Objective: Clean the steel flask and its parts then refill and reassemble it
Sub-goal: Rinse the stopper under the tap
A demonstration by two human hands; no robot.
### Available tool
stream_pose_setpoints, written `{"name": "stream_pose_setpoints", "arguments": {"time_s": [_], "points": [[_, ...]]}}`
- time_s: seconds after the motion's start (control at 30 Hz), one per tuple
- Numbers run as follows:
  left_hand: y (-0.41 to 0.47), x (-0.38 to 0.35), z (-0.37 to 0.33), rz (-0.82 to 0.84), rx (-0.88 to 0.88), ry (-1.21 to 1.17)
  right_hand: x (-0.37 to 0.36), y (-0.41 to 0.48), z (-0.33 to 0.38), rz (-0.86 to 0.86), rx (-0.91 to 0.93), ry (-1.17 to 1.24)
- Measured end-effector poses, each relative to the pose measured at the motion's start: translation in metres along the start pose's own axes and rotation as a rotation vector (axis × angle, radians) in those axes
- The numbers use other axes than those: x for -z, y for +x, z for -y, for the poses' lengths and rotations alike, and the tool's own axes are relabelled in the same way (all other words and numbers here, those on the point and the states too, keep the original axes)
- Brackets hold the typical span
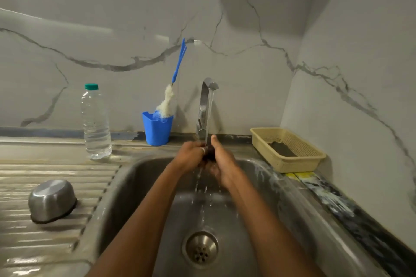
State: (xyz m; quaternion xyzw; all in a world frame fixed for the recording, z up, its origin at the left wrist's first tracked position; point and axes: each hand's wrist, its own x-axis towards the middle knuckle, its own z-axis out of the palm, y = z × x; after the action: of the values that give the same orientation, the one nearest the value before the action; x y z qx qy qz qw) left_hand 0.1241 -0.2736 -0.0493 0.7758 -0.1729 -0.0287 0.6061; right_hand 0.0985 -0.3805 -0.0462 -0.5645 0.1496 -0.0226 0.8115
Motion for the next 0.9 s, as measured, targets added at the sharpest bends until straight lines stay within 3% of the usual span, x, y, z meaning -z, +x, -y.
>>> {"name": "stream_pose_setpoints", "arguments": {"time_s": [0.07,0.13,0.23,0.3,0.43,0.6,0.7,0.77,0.9], "points": [[0.002,-0.011,-0.001,-0.051,-0.026,-0.018,0.004,-0.001,0.003,0.018,-0.038,0.125],[0.003,-0.025,0.003,-0.075,-0.093,0.183,0.008,0.000,-0.001,-0.002,-0.079,0.161],[0.005,-0.034,0.010,-0.107,-0.207,0.571,0.012,0.004,-0.004,-0.051,-0.101,0.060],[0.008,-0.035,0.008,-0.136,-0.201,0.611,0.012,0.009,-0.006,-0.095,-0.082,-0.021],[0.018,-0.032,0.008,-0.241,-0.009,0.348,0.012,0.016,-0.007,-0.133,-0.020,-0.098],[0.019,-0.013,0.012,-0.354,0.274,-0.053,0.011,0.009,-0.002,0.029,-0.054,0.045],[0.018,-0.004,0.017,-0.336,0.279,-0.115,0.010,0.013,0.000,0.058,-0.018,0.048],[0.012,0.000,0.019,-0.279,0.275,-0.161,0.010,0.016,-0.003,0.089,0.055,-0.080],[0.003,0.003,0.017,-0.177,0.299,-0.254,0.013,0.019,-0.008,0.071,0.341,-0.566]]}}
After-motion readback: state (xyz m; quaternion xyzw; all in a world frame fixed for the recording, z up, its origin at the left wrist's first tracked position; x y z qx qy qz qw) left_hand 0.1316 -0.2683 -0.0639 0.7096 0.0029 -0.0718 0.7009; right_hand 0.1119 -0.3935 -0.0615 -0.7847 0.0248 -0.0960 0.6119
